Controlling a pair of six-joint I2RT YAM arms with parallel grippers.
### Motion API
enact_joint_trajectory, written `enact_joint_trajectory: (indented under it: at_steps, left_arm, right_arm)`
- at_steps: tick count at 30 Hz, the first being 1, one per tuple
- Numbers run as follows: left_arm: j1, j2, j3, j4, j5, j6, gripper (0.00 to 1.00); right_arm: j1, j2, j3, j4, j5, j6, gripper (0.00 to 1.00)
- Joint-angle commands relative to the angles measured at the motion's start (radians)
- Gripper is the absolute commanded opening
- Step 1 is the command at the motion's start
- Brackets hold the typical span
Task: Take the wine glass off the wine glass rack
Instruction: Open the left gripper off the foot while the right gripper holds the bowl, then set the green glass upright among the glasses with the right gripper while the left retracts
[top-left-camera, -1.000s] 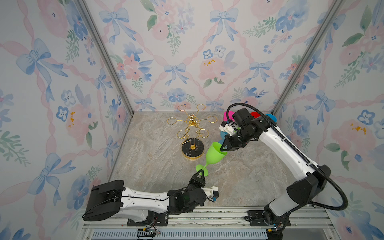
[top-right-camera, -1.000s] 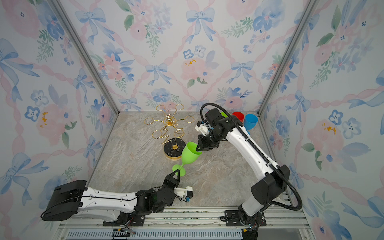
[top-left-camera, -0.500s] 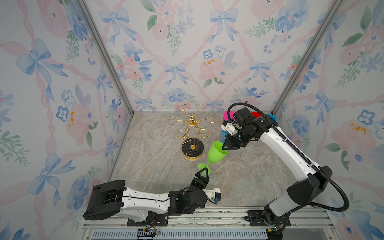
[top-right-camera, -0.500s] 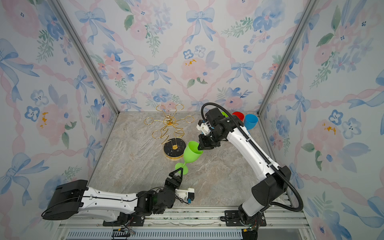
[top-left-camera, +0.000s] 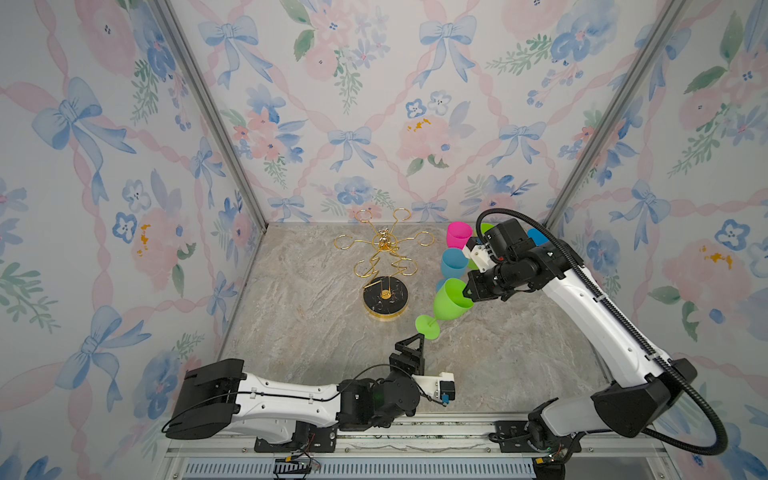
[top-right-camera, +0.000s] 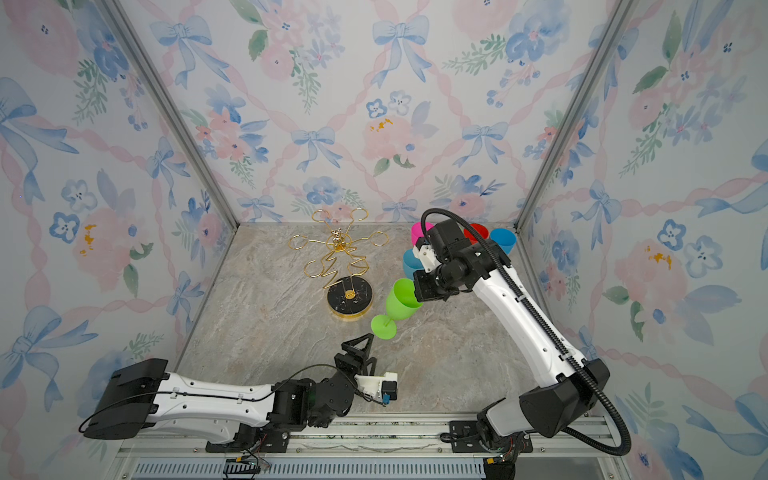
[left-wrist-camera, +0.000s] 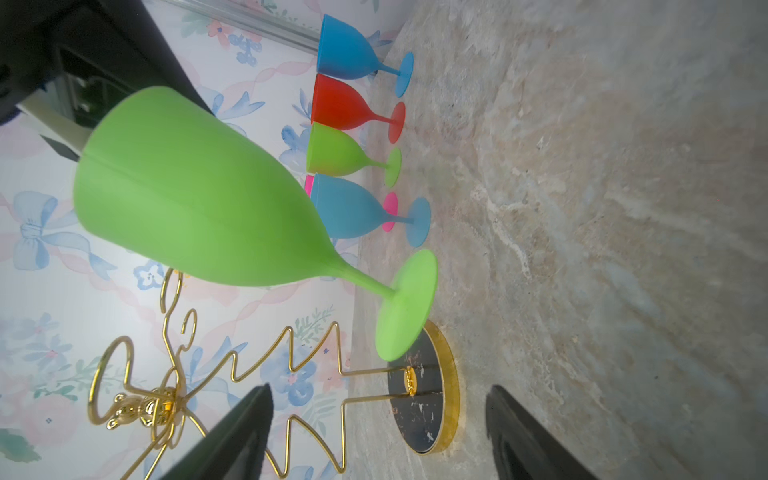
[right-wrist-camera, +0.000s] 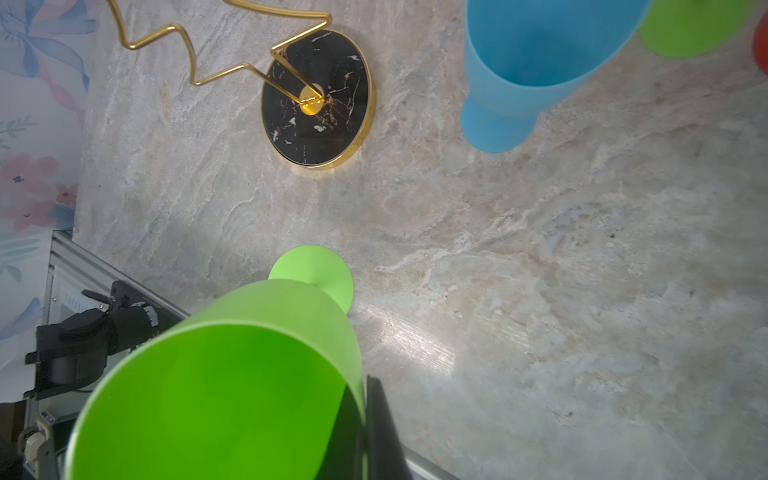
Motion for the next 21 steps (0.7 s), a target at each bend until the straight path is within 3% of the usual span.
enact_joint_trajectory:
  at_steps: [1, 5, 12, 21]
  left_arm:
    - [-0.006, -0.063, 0.036, -0.12, 0.112, -0.231, 0.9]
    - [-0.004, -0.127, 0.015, -0.164, 0.142, -0.373, 0.97]
    - [0.058, -0.178, 0.024, -0.26, 0.137, -0.63, 0.98]
    - [0.173, -0.207, 0.007, -0.265, 0.142, -0.819, 0.98]
  right_arm:
    - [-0.019, -0.024, -0.022, 0.0, 0.115, 0.016, 0.0]
    - [-0.029, -0.028, -0.041, -0.017, 0.174, 0.006, 0.0]
    - [-0.036, -0.026, -0.095, -0.019, 0.297, 0.007, 0.0]
    - [-0.098, 0.011, -0.125, 0.004, 0.415, 0.004, 0.0]
